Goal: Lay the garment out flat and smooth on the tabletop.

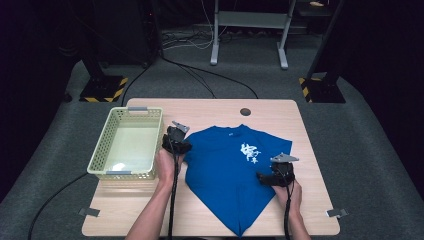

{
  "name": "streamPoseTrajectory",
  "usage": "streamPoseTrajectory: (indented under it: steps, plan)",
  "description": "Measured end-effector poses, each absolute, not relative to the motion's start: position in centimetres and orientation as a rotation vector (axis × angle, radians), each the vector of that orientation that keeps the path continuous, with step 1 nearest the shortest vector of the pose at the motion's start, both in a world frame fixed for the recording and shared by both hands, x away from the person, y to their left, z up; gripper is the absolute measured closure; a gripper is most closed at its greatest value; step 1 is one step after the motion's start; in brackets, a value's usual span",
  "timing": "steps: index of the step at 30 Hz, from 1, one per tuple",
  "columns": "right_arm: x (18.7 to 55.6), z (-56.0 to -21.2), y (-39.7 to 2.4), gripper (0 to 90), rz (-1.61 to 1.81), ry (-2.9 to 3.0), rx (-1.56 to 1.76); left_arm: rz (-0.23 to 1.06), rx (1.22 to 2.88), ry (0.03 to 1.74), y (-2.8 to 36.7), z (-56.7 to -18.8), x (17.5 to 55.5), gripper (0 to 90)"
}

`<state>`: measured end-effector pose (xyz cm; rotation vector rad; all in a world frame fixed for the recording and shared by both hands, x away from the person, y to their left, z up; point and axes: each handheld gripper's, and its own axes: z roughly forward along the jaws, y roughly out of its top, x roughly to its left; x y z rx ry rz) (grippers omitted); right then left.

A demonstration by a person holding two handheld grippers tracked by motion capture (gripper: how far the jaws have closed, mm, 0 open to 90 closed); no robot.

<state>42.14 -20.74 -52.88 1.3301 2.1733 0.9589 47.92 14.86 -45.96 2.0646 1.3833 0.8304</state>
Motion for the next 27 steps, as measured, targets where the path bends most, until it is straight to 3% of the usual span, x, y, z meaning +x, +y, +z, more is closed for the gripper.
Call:
streamPoseTrajectory:
  steps: [8, 21, 27]
  plan:
    - [42.1, -52.9, -20.7, 8.8, 0.959, 2.174, 1.331, 0.745, 2.164, 1.453, 14.1, -50.6, 48.8, 38.6]
    - [42.1, -52.9, -20.7, 9.0, 0.959, 2.172, 1.33, 0.772, 2.129, 1.416, 15.7, -50.9, 44.5, 38.3]
    - [42.1, -52.9, -20.8, 8.9, 0.96, 2.173, 1.331, 0.605, 1.978, 1.348, 16.3, -50.1, 42.2, 21.2]
